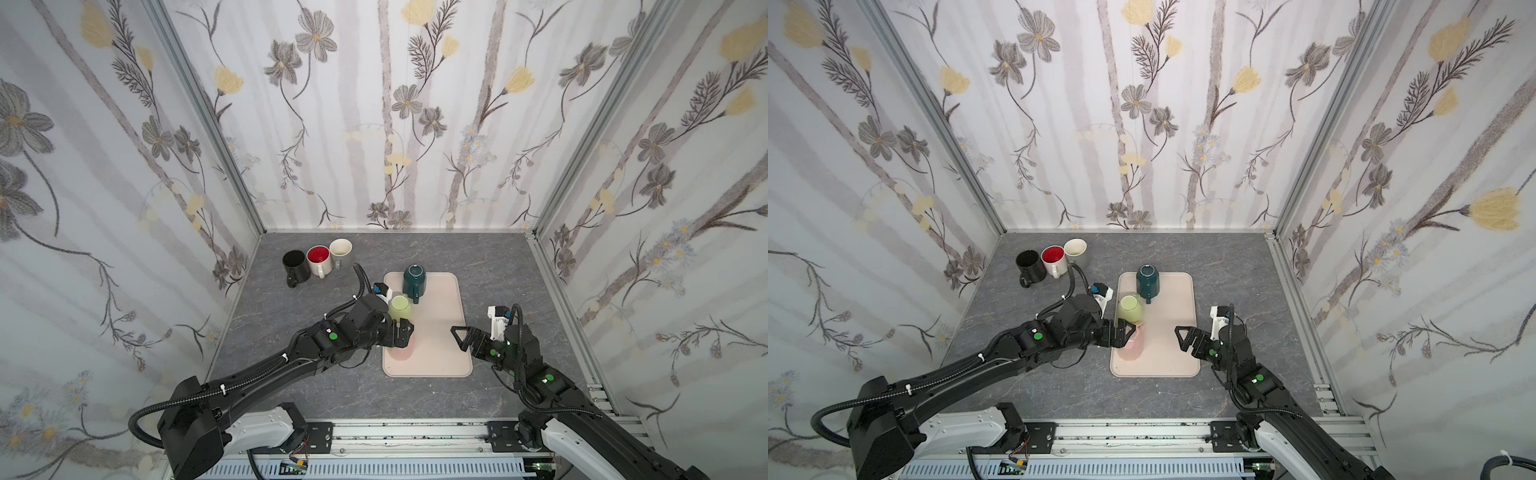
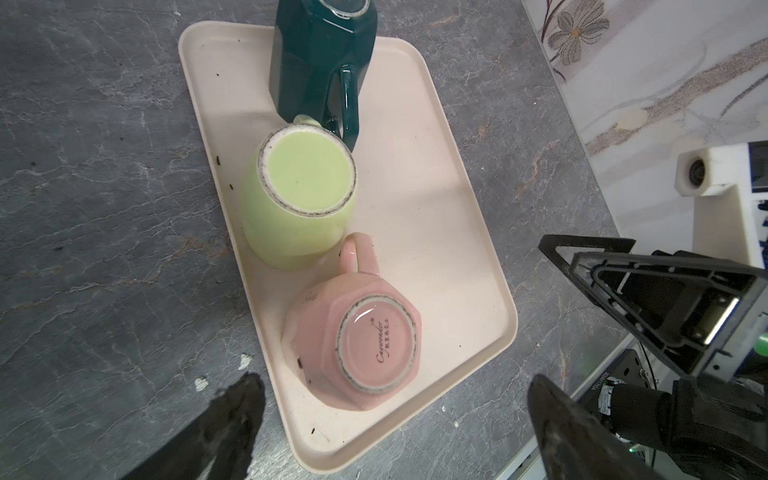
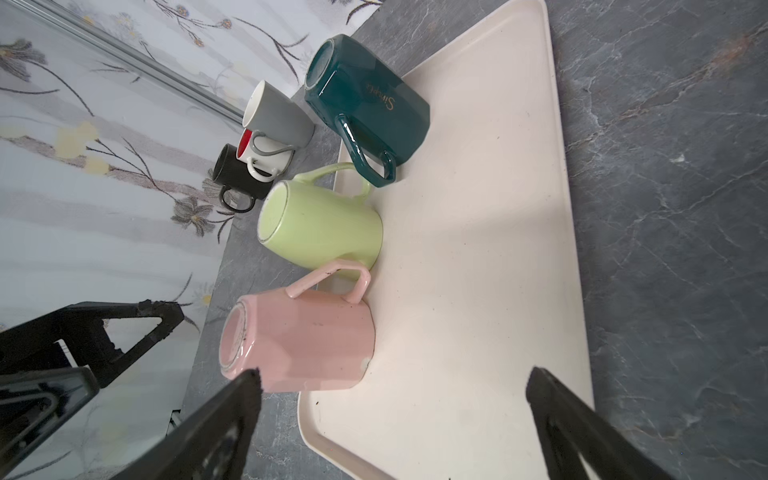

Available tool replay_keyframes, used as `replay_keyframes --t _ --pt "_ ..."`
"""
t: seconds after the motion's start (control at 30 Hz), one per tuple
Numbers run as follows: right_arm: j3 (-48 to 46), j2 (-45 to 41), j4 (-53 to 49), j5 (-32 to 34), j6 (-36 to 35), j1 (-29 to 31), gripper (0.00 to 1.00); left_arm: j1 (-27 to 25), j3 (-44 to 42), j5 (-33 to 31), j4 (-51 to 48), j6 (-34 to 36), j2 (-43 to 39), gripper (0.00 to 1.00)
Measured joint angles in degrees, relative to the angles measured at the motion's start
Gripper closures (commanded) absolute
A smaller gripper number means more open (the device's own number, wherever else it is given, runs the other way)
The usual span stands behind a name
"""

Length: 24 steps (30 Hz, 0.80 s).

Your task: Turn the mug right side up

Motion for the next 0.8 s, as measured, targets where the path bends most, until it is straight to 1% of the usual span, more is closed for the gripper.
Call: replay_keyframes --t 0.23,0.33,0.5,0.8 --pt "0.0 -0.3 0.2 0.4 1.0 0.0 0.0 -1.1 -0.7 0.1 0.6 -0.7 1.4 0.0" --pt "-0.3 -0.5 0.2 0.6 1.0 0.0 0.0 -1.6 -1.2 1.4 2.2 -0.7 2.7 0.0" --pt "-1.2 -1.0 0.3 1.5 1.3 0.0 0.0 -2.1 -0.3 1.7 3.4 -0.7 7.3 0.0" --pt "-2.1 -3.8 0.1 1.9 1.7 -0.1 0.0 -3.4 4.6 2.8 5.3 -1.1 16.4 0.0"
